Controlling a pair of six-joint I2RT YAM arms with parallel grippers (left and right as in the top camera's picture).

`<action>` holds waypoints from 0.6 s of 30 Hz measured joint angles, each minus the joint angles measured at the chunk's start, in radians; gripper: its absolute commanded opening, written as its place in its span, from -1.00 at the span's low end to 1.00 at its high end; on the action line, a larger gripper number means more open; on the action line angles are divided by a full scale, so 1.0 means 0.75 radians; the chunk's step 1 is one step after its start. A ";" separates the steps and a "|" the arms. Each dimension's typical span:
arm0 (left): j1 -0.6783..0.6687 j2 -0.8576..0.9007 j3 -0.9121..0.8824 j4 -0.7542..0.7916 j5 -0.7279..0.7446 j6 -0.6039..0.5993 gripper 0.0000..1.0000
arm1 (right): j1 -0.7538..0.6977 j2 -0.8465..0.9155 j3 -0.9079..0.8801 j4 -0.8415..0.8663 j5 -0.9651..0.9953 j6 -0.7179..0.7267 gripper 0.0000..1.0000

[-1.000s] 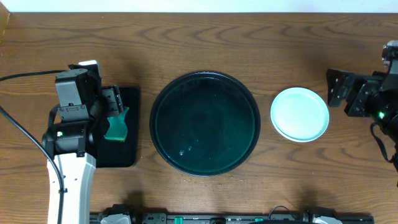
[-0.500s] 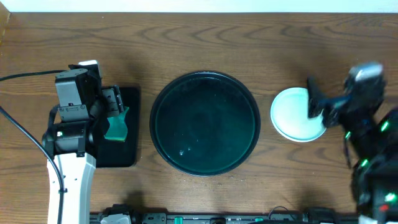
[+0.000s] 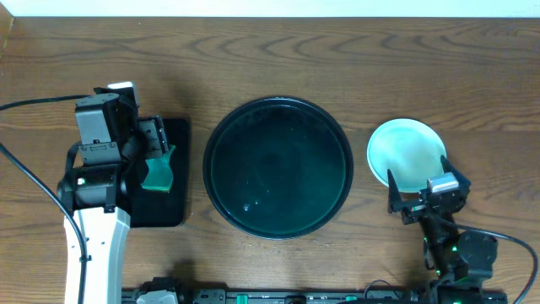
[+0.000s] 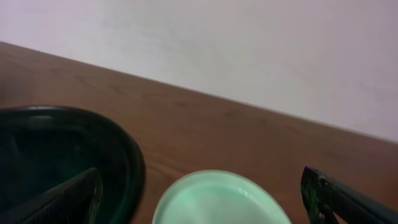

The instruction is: Clean dirty plates on tray and stack at the side

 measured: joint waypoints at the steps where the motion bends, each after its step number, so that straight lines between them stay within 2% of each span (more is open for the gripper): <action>1: 0.000 0.000 0.000 -0.001 0.000 0.000 0.48 | 0.005 -0.034 -0.037 0.001 0.021 0.012 0.98; 8: 0.000 0.000 0.000 0.000 0.000 0.000 0.47 | 0.050 -0.150 -0.154 -0.013 0.118 0.050 0.98; 18: 0.000 0.000 0.000 -0.001 0.000 0.000 0.48 | 0.050 -0.237 -0.160 -0.052 0.169 0.071 0.99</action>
